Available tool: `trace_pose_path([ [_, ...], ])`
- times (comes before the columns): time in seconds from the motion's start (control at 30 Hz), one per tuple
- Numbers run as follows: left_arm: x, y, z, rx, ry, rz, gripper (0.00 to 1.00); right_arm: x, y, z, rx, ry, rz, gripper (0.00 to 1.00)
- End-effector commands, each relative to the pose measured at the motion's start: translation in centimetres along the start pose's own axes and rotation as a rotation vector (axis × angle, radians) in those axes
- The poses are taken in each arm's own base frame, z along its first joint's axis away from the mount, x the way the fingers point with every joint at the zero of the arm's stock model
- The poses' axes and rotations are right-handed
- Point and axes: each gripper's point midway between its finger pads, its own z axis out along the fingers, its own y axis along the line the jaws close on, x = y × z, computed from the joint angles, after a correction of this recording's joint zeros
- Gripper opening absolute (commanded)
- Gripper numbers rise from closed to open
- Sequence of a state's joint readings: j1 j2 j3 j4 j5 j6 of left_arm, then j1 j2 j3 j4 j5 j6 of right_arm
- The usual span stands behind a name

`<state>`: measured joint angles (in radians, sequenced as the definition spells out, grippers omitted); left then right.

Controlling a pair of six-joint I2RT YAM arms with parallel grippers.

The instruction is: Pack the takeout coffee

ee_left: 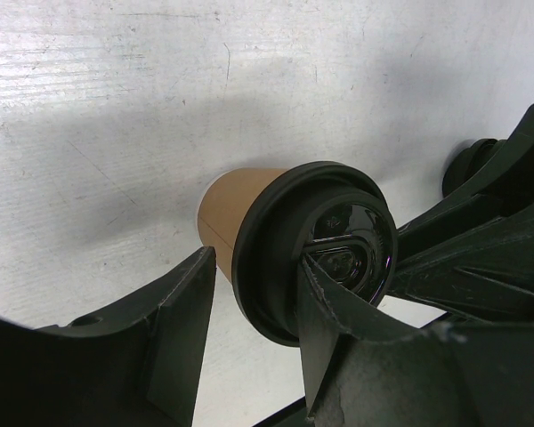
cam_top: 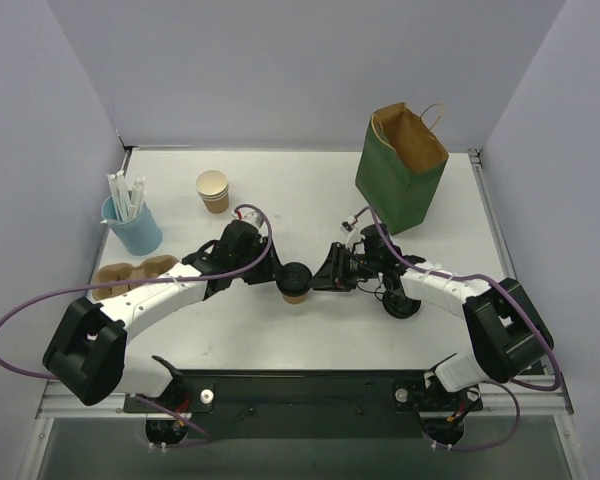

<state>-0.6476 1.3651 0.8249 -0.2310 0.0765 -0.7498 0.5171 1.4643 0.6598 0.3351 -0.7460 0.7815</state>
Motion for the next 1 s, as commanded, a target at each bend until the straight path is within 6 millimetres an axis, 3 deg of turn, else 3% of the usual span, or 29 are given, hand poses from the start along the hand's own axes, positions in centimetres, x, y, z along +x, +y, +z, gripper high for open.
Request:
trace_pose_path([
  [0.0,1.3,1.3,0.3,-0.054,0.030,0.012,0.50,-0.3,0.1,0.1,-0.020,-0.019,-0.034,0.28],
  [0.2,1.6,1.5,0.6,-0.062,0.036,0.008,0.50,-0.4,-0.7,0.1,-0.002,-0.028,-0.010,0.24],
  [0.33,2.2,2.1,0.8,-0.076,0.050,0.005,0.50,0.4,-3.9,0.0,0.087,-0.044,0.042,0.15],
  [0.43,2.7,2.7,1.1,-0.093,0.057,0.003,0.50,1.3,-6.3,-0.3,0.152,-0.055,0.079,0.13],
  [0.8,4.7,4.6,2.2,-0.140,0.097,-0.014,0.49,4.8,-12.0,-0.3,0.316,-0.057,0.142,0.11],
  [0.97,4.7,4.8,2.1,-0.150,0.091,-0.013,0.49,4.5,-12.0,-0.3,0.322,-0.064,0.129,0.11],
])
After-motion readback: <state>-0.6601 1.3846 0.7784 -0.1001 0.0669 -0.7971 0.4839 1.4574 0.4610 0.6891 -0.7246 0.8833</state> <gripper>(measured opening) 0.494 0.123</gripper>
